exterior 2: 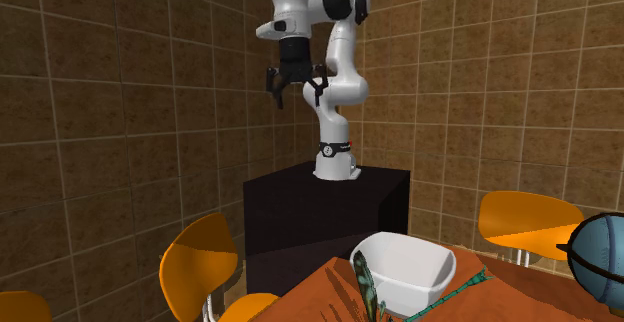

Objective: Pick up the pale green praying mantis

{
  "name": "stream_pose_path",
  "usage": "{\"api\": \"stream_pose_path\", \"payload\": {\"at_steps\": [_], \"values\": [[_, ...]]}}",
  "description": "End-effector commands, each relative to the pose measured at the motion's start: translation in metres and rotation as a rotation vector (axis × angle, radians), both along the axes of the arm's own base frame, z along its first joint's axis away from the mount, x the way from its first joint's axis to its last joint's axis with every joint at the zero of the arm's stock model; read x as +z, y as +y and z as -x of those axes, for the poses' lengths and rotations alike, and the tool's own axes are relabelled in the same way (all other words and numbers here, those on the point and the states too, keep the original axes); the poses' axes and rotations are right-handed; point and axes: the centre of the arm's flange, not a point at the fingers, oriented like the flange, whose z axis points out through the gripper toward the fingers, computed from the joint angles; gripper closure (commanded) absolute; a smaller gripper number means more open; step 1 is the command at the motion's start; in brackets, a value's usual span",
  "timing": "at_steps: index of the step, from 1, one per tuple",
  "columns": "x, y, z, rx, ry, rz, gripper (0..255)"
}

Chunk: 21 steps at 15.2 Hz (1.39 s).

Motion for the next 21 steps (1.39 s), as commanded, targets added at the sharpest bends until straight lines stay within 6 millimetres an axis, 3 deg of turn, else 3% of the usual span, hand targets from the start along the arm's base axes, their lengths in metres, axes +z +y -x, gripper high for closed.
{"api": "stream_pose_path", "payload": {"at_steps": [1, 11, 21], "values": [[-0.020, 0.014, -0.011, 0.044, -0.007, -0.005, 0], [-0.114, 0.082, -0.070, 0.257, -0.034, -0.026, 0], [-0.206, 0.162, -0.116, 0.470, -0.060, -0.046, 0]]}}
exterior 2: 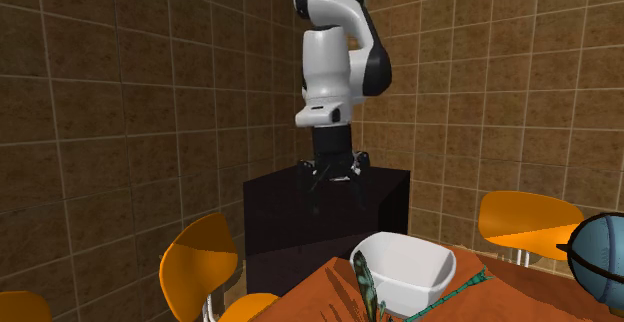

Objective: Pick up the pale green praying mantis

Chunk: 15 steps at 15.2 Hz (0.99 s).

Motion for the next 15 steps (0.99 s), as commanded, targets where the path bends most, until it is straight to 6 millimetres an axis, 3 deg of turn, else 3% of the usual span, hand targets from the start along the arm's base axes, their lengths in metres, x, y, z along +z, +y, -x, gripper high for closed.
{"api": "stream_pose_path", "payload": {"at_steps": [1, 15], "values": [[-0.019, 0.016, -0.007, 0.043, -0.007, -0.005, 0], [-0.137, 0.141, -0.041, 0.330, -0.042, -0.033, 0]]}}
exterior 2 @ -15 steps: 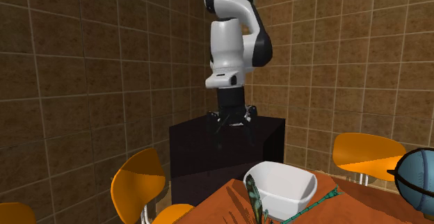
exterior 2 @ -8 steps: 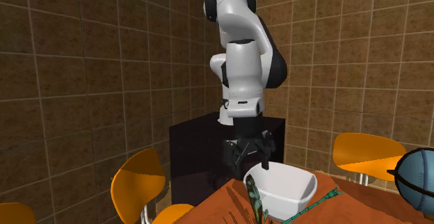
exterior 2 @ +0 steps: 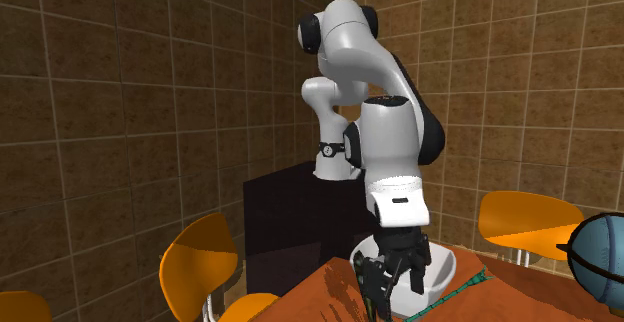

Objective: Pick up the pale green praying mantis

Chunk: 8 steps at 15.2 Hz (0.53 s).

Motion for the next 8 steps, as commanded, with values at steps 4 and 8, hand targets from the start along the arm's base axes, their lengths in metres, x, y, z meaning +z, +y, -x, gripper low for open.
{"api": "stream_pose_path", "payload": {"at_steps": [4, 8], "values": [[-0.027, 0.007, 0.000, 0.016, -0.002, -0.001, 0], [-0.046, 0.007, 0.000, 0.016, -0.002, -0.001, 0]]}}
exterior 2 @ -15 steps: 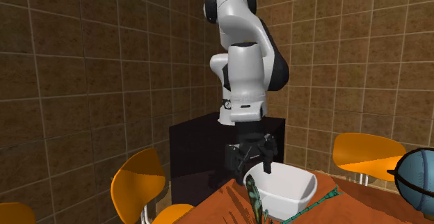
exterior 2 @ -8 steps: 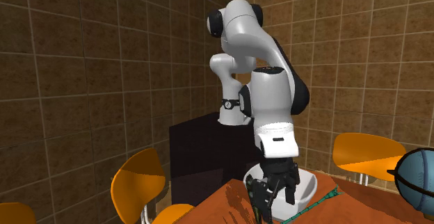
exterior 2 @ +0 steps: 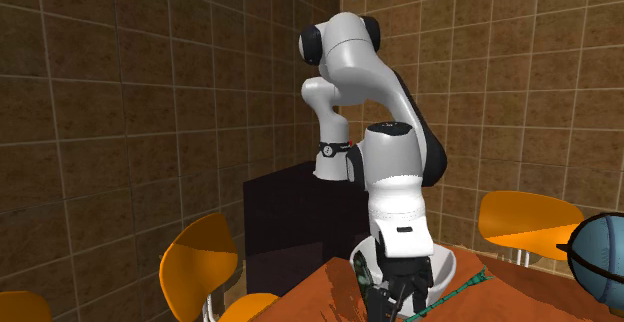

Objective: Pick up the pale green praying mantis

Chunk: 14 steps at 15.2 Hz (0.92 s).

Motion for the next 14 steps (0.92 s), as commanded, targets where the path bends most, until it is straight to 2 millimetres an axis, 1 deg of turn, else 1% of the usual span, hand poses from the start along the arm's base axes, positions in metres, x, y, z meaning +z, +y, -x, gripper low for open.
{"api": "stream_pose_path", "payload": {"at_steps": [1, 2, 11, 14], "values": [[-0.005, 0.000, -0.001, 0.000, 0.000, 0.000, 0], [-0.005, 0.000, 0.000, 0.000, 0.000, 0.000, 255], [-0.005, 0.000, -0.001, 0.000, 0.000, 0.000, 255], [0.011, 0.000, -0.001, 0.000, 0.000, 0.000, 255]]}}
